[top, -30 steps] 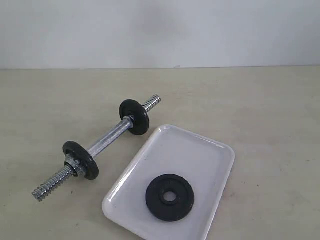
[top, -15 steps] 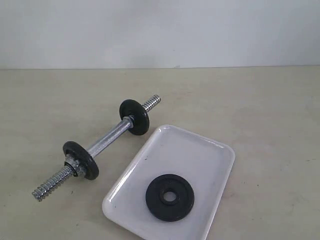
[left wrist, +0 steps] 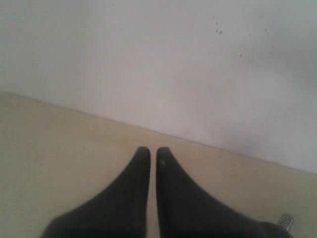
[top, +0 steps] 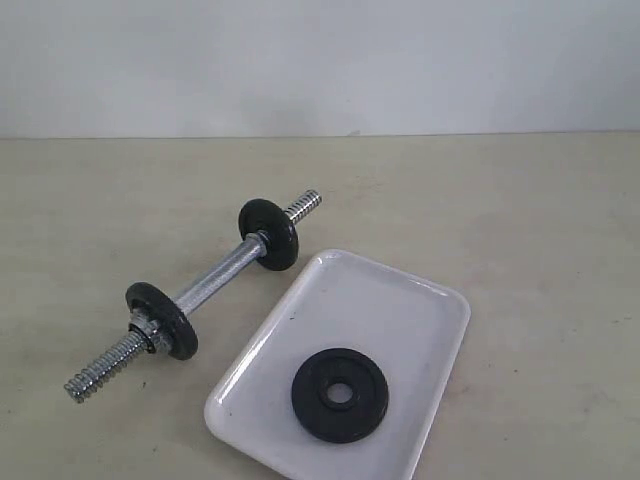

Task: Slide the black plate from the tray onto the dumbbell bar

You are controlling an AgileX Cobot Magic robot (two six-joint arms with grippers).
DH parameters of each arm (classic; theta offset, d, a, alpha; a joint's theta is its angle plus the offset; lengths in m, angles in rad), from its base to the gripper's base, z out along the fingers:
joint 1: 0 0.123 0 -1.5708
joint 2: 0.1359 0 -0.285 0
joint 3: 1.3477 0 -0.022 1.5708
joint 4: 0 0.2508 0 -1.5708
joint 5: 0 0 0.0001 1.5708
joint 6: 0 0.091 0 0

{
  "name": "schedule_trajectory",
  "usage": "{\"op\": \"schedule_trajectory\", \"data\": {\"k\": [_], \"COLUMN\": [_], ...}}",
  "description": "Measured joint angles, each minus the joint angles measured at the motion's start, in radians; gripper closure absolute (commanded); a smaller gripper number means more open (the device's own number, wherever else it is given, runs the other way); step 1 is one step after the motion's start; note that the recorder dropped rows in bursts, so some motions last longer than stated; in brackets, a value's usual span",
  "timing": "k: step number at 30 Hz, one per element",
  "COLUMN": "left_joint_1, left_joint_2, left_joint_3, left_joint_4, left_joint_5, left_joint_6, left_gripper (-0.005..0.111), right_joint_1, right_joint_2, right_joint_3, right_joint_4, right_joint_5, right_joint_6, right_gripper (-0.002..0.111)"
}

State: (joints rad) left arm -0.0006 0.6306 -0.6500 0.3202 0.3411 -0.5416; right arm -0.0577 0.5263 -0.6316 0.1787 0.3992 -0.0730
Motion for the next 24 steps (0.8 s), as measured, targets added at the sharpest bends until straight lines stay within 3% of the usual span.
{"op": "schedule_trajectory", "data": {"k": [9,17,24], "left_joint_1": [-0.008,-0.008,-0.008], "left_joint_2": [-0.013,-0.013,-0.011], "left_joint_3": [0.0,0.0,-0.005], "left_joint_4": [-0.006,-0.006,0.021], "left_joint_5": [-0.164,-0.202,-0.367], "left_joint_6": [0.004,-0.006,-0.008], "left_gripper": [0.102,0.102,0.102], "right_joint_1": [0.0,0.0,0.0], "right_joint_2": [0.002,0.002,0.035], "right_joint_3": [-0.004,-0.004,-0.01], "right_joint_4": [0.002,0.002,0.016], "right_joint_5": [-0.042,-0.038,-0.027], "right_joint_6": [0.006,0.006,-0.066], "right_gripper": [0.108,0.108,0.108]}}
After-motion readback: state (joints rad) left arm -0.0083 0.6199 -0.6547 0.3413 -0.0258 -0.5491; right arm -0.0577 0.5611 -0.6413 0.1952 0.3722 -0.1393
